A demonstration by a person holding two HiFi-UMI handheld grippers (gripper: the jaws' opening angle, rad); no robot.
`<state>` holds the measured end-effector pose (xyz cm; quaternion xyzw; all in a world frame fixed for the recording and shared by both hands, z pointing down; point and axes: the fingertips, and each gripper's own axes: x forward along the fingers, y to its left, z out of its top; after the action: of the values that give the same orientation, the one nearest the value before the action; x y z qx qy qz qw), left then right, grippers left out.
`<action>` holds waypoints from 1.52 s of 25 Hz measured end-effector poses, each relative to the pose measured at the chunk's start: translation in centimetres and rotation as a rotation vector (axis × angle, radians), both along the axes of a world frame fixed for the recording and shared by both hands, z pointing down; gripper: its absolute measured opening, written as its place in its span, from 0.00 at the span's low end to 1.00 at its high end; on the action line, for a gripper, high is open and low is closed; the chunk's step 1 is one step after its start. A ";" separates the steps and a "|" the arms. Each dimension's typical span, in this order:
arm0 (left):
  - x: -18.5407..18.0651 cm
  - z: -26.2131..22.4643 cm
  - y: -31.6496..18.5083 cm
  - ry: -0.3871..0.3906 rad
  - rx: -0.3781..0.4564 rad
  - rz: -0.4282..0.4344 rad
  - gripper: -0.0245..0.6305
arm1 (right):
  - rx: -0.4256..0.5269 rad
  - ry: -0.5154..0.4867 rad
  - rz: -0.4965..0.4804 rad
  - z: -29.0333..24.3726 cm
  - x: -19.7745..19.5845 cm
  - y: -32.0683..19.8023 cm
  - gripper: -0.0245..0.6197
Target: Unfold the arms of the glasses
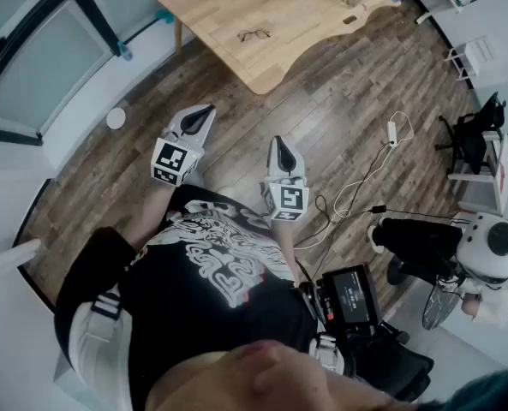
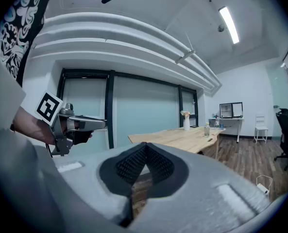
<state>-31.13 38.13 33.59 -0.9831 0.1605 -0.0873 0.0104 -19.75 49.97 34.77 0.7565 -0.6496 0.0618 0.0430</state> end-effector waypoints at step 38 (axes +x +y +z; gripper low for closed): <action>17.6 3.5 -14.2 0.039 -0.107 -0.012 0.02 | 0.046 -0.021 -0.026 0.6 18.1 -11.5 0.04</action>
<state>-13.51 23.92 37.12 -0.9828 0.1616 -0.0765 -0.0457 -1.65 38.44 35.41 0.7482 -0.6610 0.0545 0.0195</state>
